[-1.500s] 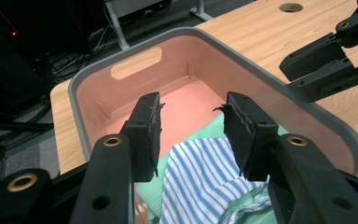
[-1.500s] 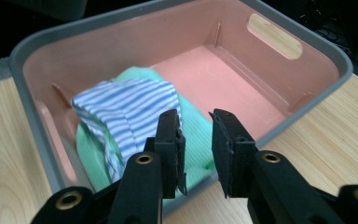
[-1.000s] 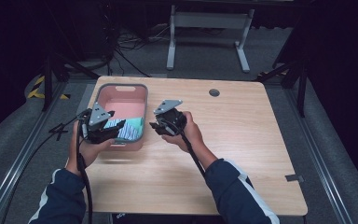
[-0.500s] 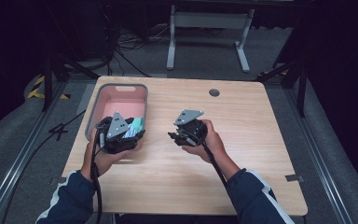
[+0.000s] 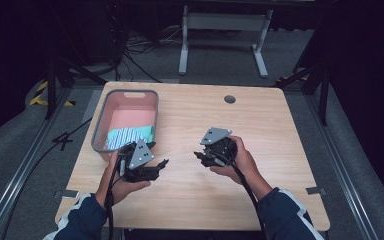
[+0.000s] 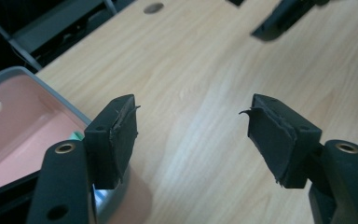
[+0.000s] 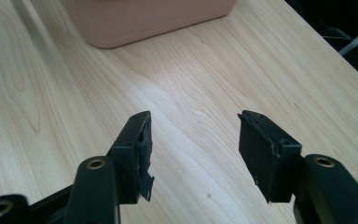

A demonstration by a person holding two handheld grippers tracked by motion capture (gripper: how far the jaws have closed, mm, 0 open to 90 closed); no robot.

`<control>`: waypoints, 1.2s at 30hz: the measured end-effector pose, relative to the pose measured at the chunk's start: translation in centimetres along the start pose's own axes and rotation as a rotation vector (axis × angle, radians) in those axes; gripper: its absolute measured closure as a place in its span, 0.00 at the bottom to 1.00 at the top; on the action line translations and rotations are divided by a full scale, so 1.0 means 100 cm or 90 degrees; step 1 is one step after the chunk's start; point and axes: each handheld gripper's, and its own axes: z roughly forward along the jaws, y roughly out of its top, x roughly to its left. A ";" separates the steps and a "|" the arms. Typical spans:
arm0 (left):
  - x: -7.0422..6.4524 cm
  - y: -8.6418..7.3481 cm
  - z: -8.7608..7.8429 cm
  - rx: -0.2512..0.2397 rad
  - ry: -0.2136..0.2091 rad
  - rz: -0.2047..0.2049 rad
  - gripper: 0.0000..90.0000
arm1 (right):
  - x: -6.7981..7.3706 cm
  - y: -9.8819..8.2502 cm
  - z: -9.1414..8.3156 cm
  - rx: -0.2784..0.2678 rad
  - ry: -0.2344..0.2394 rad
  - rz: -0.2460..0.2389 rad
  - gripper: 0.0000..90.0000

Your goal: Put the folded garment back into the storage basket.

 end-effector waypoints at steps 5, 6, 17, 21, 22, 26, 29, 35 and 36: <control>-0.008 -0.006 0.006 0.000 -0.005 0.006 0.35 | 0.001 -0.011 -0.005 0.011 0.000 -0.005 0.48; -0.009 -0.006 0.007 0.003 -0.007 0.009 0.35 | 0.002 -0.015 -0.006 0.015 -0.001 -0.006 0.48; -0.021 -0.017 0.019 0.034 -0.039 0.029 0.35 | 0.003 -0.050 -0.012 0.033 -0.009 -0.010 0.43; -0.026 -0.020 0.025 0.045 -0.057 0.035 0.34 | 0.000 -0.066 -0.015 0.033 -0.013 0.007 0.41; -0.028 -0.021 0.026 0.050 -0.064 0.040 0.33 | -0.001 -0.073 -0.018 0.026 -0.011 0.015 0.41; -0.030 -0.024 0.030 0.059 -0.068 0.043 0.31 | -0.002 -0.084 -0.022 0.020 -0.016 0.022 0.40; -0.032 -0.027 0.033 0.060 -0.073 0.034 0.30 | -0.004 -0.095 -0.026 0.015 -0.017 0.031 0.39; -0.034 -0.033 0.039 0.075 -0.083 0.041 0.28 | -0.006 -0.115 -0.028 0.024 -0.016 0.049 0.38; -0.035 -0.034 0.040 0.077 -0.084 0.039 0.28 | -0.007 -0.118 -0.029 0.025 -0.018 0.052 0.38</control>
